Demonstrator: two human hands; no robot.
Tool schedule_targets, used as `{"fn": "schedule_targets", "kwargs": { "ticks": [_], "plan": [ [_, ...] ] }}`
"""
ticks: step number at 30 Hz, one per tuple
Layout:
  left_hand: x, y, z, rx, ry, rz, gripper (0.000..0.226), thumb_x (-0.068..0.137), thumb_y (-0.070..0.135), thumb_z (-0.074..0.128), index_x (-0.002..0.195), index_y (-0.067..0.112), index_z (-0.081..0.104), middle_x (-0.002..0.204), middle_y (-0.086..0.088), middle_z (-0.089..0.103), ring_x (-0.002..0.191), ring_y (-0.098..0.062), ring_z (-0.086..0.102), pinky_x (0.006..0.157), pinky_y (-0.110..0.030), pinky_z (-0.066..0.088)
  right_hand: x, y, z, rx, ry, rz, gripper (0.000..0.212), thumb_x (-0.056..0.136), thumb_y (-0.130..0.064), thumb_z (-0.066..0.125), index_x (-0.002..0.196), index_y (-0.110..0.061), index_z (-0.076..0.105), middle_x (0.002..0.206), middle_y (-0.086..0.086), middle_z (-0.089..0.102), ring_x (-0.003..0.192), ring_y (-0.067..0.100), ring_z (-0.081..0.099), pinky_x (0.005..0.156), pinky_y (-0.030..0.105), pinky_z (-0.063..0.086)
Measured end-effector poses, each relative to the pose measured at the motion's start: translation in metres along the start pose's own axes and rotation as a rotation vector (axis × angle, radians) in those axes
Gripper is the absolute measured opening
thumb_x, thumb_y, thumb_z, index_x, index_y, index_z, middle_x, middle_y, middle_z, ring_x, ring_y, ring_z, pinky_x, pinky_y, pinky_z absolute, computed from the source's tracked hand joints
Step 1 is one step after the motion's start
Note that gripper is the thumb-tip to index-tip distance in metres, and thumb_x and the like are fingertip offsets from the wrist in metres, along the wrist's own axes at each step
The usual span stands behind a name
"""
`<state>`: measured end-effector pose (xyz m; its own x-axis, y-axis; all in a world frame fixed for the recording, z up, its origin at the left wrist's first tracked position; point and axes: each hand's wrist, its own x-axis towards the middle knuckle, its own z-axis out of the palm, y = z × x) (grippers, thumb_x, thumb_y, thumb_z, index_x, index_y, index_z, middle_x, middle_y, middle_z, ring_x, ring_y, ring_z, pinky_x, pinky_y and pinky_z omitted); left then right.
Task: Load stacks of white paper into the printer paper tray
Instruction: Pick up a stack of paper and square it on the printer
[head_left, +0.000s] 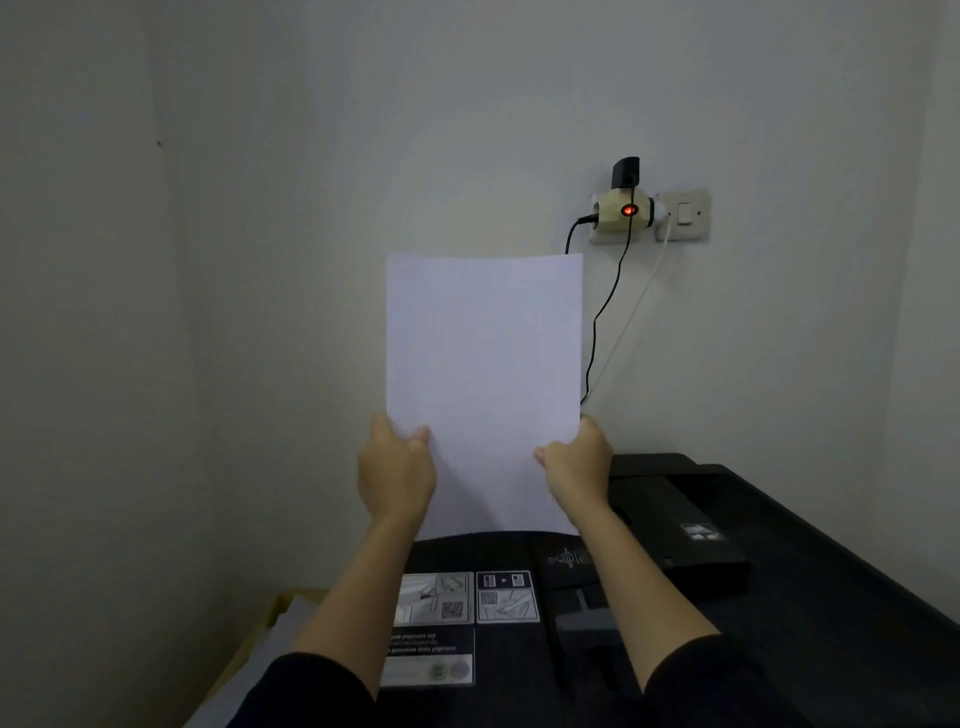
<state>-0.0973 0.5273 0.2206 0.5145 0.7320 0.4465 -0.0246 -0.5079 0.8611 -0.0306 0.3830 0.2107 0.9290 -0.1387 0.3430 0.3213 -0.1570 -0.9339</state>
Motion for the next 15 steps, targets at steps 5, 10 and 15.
{"fn": "schedule_targets", "kwargs": {
  "ticks": [5, 10, 15],
  "plan": [
    [0.012, 0.004, -0.013, 0.275, -0.171, -0.117, 0.033, 0.092, 0.011, 0.045, 0.116, -0.009, 0.056, 0.119, -0.024, 0.060, 0.108, -0.039, 0.058, 0.083, -0.039, 0.046, -0.001, -0.007, -0.001, -0.055, -0.109, 0.255, 0.015, 0.084, 0.002, 0.045, 0.072, -0.007, 0.043, 0.078, 0.009, 0.060, 0.074, 0.024, 0.066, 0.058, 0.024, 0.040],
    [0.000, -0.024, -0.019, 0.523, -0.445, -0.194, 0.036, 0.095, 0.011, 0.037, 0.121, -0.007, 0.054, 0.126, -0.019, 0.057, 0.117, -0.035, 0.055, 0.093, -0.036, 0.044, -0.014, -0.001, 0.002, -0.441, -0.377, 0.344, 0.028, 0.086, -0.008, 0.064, 0.107, 0.007, 0.056, 0.100, 0.011, 0.059, 0.091, 0.024, 0.059, 0.070, 0.024, 0.049],
    [-0.016, -0.039, -0.019, 0.746, -0.540, -0.159, 0.023, 0.095, 0.014, 0.039, 0.094, 0.005, 0.060, 0.116, -0.014, 0.059, 0.107, -0.027, 0.058, 0.082, -0.030, 0.044, -0.029, 0.007, 0.008, -0.804, -0.517, 0.280, 0.018, 0.080, -0.012, 0.069, 0.091, -0.004, 0.057, 0.079, 0.006, 0.053, 0.094, 0.025, 0.059, 0.065, 0.029, 0.046]
  ]
}}
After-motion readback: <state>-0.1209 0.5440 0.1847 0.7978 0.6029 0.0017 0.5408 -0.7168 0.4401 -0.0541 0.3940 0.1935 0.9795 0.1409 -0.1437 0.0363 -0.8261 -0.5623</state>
